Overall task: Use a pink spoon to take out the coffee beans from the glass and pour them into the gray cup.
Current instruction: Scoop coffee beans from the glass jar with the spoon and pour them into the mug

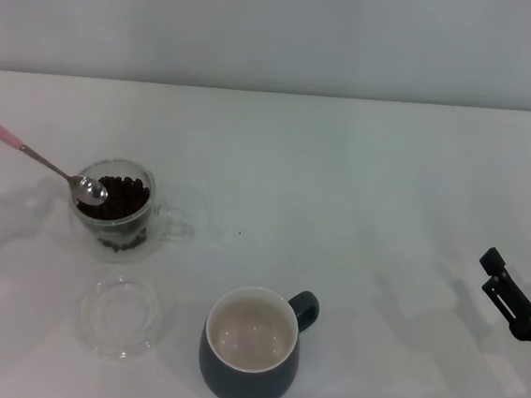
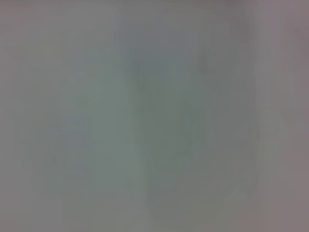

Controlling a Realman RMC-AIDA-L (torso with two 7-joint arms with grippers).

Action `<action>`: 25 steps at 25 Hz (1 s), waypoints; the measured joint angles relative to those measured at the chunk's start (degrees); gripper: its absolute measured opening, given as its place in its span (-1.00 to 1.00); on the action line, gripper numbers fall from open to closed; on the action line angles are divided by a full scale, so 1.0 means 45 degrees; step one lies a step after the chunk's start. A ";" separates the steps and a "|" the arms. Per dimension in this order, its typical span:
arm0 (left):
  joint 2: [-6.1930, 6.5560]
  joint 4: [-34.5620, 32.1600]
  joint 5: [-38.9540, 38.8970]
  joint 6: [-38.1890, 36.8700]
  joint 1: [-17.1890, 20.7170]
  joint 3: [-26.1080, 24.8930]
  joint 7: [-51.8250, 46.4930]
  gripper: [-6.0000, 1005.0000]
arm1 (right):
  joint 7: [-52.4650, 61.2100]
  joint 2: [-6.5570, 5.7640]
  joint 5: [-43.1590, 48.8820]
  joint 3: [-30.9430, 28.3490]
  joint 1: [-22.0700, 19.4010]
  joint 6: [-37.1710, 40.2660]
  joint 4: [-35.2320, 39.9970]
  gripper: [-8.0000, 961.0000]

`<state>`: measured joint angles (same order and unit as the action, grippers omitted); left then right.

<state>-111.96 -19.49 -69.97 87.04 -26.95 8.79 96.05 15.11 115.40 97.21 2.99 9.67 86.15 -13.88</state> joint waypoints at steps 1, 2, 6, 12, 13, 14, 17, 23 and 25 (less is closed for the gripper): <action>-0.0026 0.0029 -0.0008 -0.0150 -0.0049 0.0000 0.0137 -0.73 | 0.0001 0.0000 0.0000 0.0002 0.0001 0.0000 0.0002 0.79; -0.0026 0.0029 -0.0008 -0.0150 -0.0049 0.0000 0.0137 -0.73 | 0.0001 0.0000 0.0000 0.0000 0.0001 0.0000 0.0009 0.79; -0.0368 0.0396 -0.0162 -0.0782 -0.0391 -0.0006 0.1471 -0.73 | 0.0000 -0.0001 0.0000 0.0001 -0.0001 0.0000 0.0040 0.79; -0.0678 0.0448 -0.0119 -0.1399 -0.0808 0.0010 0.2018 -0.73 | 0.0001 -0.0016 0.0001 0.0001 -0.0024 -0.0003 0.0095 0.79; -0.0725 0.0590 0.0056 -0.1952 -0.0989 0.0048 0.2004 -0.73 | 0.0000 -0.0018 0.0000 0.0000 -0.0031 -0.0005 0.0093 0.79; -0.0735 0.0631 0.0077 -0.2052 -0.1006 0.0065 0.2005 -0.73 | 0.0000 -0.0018 0.0000 0.0000 -0.0036 -0.0005 0.0087 0.79; -0.0822 0.0767 0.0136 -0.2433 -0.1061 0.0172 0.2004 -0.73 | 0.0001 -0.0020 0.0000 0.0000 -0.0060 -0.0008 0.0070 0.79; -0.0970 0.0850 0.0139 -0.2772 -0.0974 0.0180 0.1985 -0.73 | 0.0000 -0.0020 -0.0024 -0.0015 -0.0045 -0.0015 0.0097 0.79; -0.1007 0.0978 0.0098 -0.3031 -0.0905 0.0178 0.1531 -0.73 | 0.0000 -0.0020 -0.0087 -0.0018 -0.0041 -0.0050 0.0097 0.79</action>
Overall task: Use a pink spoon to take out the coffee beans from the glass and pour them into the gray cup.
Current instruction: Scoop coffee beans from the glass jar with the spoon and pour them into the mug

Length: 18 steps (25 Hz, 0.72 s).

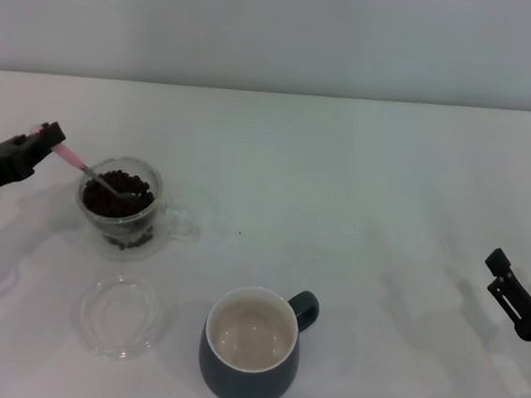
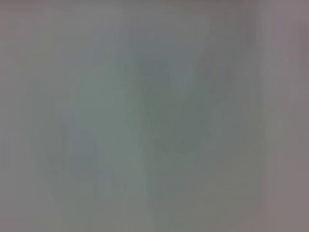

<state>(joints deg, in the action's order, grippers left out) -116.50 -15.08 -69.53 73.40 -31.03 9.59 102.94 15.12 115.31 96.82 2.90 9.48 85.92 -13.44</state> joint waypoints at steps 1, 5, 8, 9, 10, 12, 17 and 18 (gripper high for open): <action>-0.0009 0.0035 -0.0015 -0.0109 0.0032 0.0001 -0.0373 -0.73 | 0.0000 0.0000 -0.0016 0.0000 0.0001 -0.0035 -0.0001 0.79; -0.0014 0.0075 -0.0088 -0.0297 0.0240 -0.0011 -0.2152 -0.73 | 0.0000 -0.0001 -0.0031 -0.0001 0.0002 -0.0097 -0.0002 0.79; 0.0006 0.0075 -0.0112 -0.0233 0.0360 -0.0032 -0.2840 -0.73 | 0.0000 0.0000 -0.0031 -0.0001 0.0002 -0.0108 -0.0003 0.79; 0.0018 0.0075 -0.0114 -0.0200 0.0405 -0.0034 -0.3066 -0.73 | 0.0000 -0.0001 -0.0031 -0.0001 0.0002 -0.0110 -0.0002 0.79; 0.0032 0.0075 -0.0116 -0.0173 0.0460 -0.0036 -0.3341 -0.73 | 0.0000 0.0000 -0.0031 -0.0001 0.0002 -0.0111 -0.0003 0.79; 0.0048 0.0074 -0.0117 -0.0151 0.0548 -0.0030 -0.3748 -0.73 | 0.0000 0.0000 -0.0031 -0.0001 0.0002 -0.0111 -0.0002 0.79; 0.0053 0.0070 -0.0128 -0.0046 0.0793 -0.0075 -0.4356 -0.73 | 0.0000 0.0000 -0.0031 -0.0002 0.0002 -0.0111 -0.0002 0.79; 0.0048 0.0070 -0.0175 -0.0013 0.0850 -0.0102 -0.4429 -0.73 | 0.0000 -0.0001 -0.0031 -0.0002 0.0002 -0.0111 -0.0002 0.79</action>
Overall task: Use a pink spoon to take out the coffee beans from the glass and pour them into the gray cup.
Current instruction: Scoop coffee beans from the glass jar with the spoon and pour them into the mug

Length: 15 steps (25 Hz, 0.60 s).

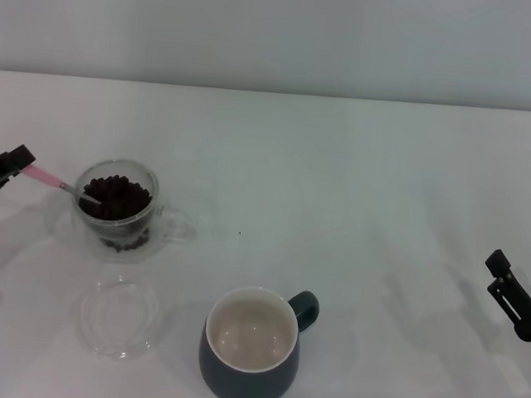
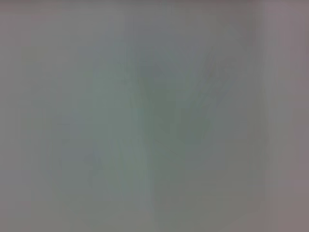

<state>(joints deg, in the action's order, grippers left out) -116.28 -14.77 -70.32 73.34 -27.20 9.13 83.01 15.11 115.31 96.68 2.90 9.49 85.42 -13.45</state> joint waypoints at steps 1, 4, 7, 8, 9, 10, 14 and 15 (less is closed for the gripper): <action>-0.0004 0.0000 -0.0049 0.0028 0.0044 -0.0011 -0.0051 -0.73 | 0.0000 0.0000 0.0000 0.0000 0.0000 0.0000 0.0000 0.79; -0.0010 0.0000 -0.0344 0.0110 0.0180 -0.0032 -0.0163 -0.73 | 0.0000 0.0000 0.0000 -0.0001 0.0000 0.0000 0.0000 0.79; -0.0036 0.0008 -0.1005 0.0283 0.0419 -0.0041 -0.0195 -0.73 | 0.0000 0.0001 0.0000 0.0000 -0.0010 0.0001 0.0000 0.79; -0.0039 0.0011 -0.1168 0.0351 0.0474 -0.0043 -0.0196 -0.73 | 0.0000 0.0001 0.0000 0.0000 -0.0015 0.0001 0.0000 0.79; -0.0042 0.0013 -0.1361 0.0485 0.0530 -0.0042 -0.0197 -0.73 | 0.0000 0.0000 0.0000 0.0000 -0.0016 0.0001 0.0000 0.79; -0.0041 0.0014 -0.1403 0.0548 0.0549 -0.0042 -0.0199 -0.73 | 0.0000 0.0001 -0.0001 0.0000 -0.0018 0.0001 0.0000 0.79; -0.0019 0.0021 -0.1480 0.0730 0.0575 0.0003 -0.0355 -0.73 | 0.0000 0.0000 0.0000 0.0000 -0.0020 0.0002 0.0000 0.79; -0.0015 0.0021 -0.1480 0.0732 0.0575 0.0024 -0.0391 -0.73 | 0.0000 0.0000 0.0000 0.0000 -0.0020 0.0002 0.0000 0.79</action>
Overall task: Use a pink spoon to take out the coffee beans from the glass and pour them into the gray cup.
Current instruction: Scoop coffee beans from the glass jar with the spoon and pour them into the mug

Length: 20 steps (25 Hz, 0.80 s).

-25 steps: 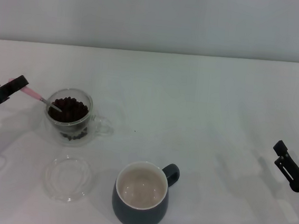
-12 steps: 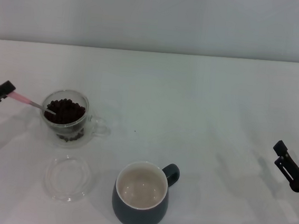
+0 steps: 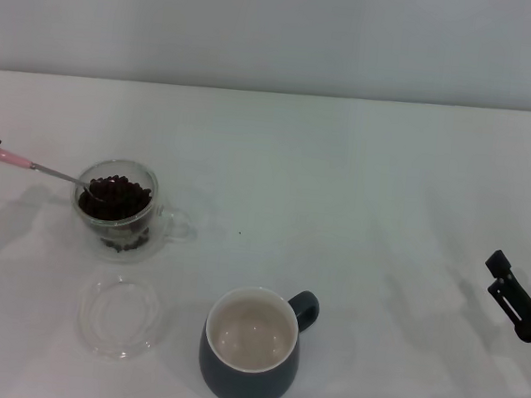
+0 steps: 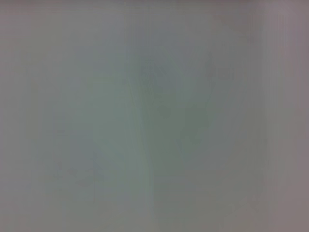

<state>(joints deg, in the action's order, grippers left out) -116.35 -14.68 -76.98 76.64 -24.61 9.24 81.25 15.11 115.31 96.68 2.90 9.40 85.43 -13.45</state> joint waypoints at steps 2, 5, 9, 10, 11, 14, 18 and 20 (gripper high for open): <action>0.0010 0.0000 -0.0002 0.0015 0.0010 0.0030 -0.0057 -0.73 | 0.0000 0.0000 0.0000 0.0001 0.0000 0.0001 0.0000 0.79; 0.0012 0.0000 -0.0003 0.0130 0.0052 -0.0013 -0.0144 -0.73 | 0.0000 0.0000 -0.0001 0.0000 0.0000 0.0001 0.0000 0.79; -0.0007 0.0005 -0.0147 0.0164 0.0180 -0.0057 -0.0476 -0.73 | 0.0000 0.0000 0.0000 0.0001 0.0000 0.0001 0.0000 0.79; -0.0023 0.0011 -0.0257 0.0166 0.0237 -0.0060 -0.0579 -0.73 | 0.0000 0.0000 0.0000 0.0000 0.0000 0.0001 0.0001 0.79; -0.0032 0.0015 -0.0305 0.0165 0.0255 -0.0060 -0.0612 -0.73 | 0.0000 0.0000 0.0000 0.0001 0.0000 0.0001 0.0000 0.79; -0.0102 0.0027 -0.0515 0.0038 0.0362 -0.0054 -0.0672 -0.73 | 0.0000 0.0000 0.0000 0.0001 0.0000 0.0001 0.0002 0.79; -0.0131 0.0040 -0.0487 0.0004 0.0401 0.0031 -0.0678 -0.73 | 0.0000 0.0000 0.0000 0.0000 0.0013 0.0001 0.0021 0.79; -0.0133 0.0077 -0.0481 0.0032 0.0399 0.0039 -0.0729 -0.73 | 0.0000 0.0000 0.0000 0.0001 0.0015 0.0001 0.0022 0.79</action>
<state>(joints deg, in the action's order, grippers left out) -116.95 -14.33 -79.14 76.78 -22.81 9.41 77.97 15.12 115.31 96.68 2.90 9.47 85.43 -13.35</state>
